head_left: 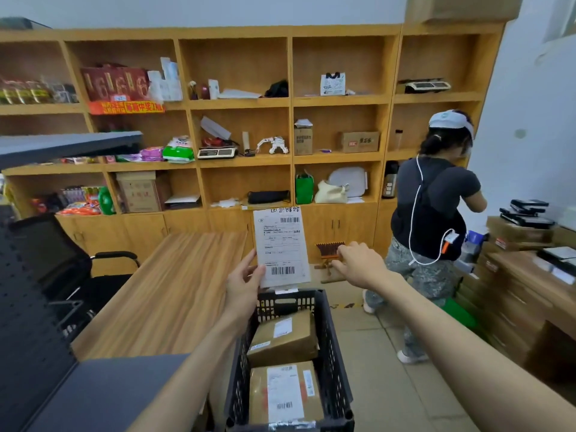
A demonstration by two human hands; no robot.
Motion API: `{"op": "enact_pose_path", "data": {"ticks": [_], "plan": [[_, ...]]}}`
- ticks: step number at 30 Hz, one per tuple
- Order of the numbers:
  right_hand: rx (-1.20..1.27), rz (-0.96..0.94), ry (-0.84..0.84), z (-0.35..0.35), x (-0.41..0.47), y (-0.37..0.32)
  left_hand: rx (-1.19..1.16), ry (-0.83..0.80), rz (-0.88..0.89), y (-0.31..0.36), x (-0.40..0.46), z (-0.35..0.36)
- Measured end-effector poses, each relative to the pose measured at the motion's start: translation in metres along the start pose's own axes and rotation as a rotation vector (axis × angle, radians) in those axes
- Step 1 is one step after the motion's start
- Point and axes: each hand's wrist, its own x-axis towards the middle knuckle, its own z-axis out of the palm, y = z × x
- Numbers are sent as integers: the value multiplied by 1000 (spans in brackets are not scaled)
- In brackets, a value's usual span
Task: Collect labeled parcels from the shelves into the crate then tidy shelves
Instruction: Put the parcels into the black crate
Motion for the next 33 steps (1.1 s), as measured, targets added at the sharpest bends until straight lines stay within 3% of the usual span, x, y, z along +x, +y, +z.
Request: {"op": "enact_pose_path", "data": {"ticks": [10, 15, 20, 24, 29, 33], "plan": [[119, -5, 27, 49, 185, 43, 78, -4, -52, -46, 184, 40], [316, 41, -98, 91, 237, 40, 97, 1, -137, -90, 228, 50], [846, 124, -183, 137, 247, 15, 104, -24, -251, -136, 249, 54], [1127, 209, -251, 186, 243, -4, 155, -23, -346, -176, 247, 50], [1232, 401, -355, 253, 230, -22, 284, 44, -437, -226, 238, 43], [1241, 492, -492, 303, 217, -38, 393, -86, -528, -272, 222, 30]]}}
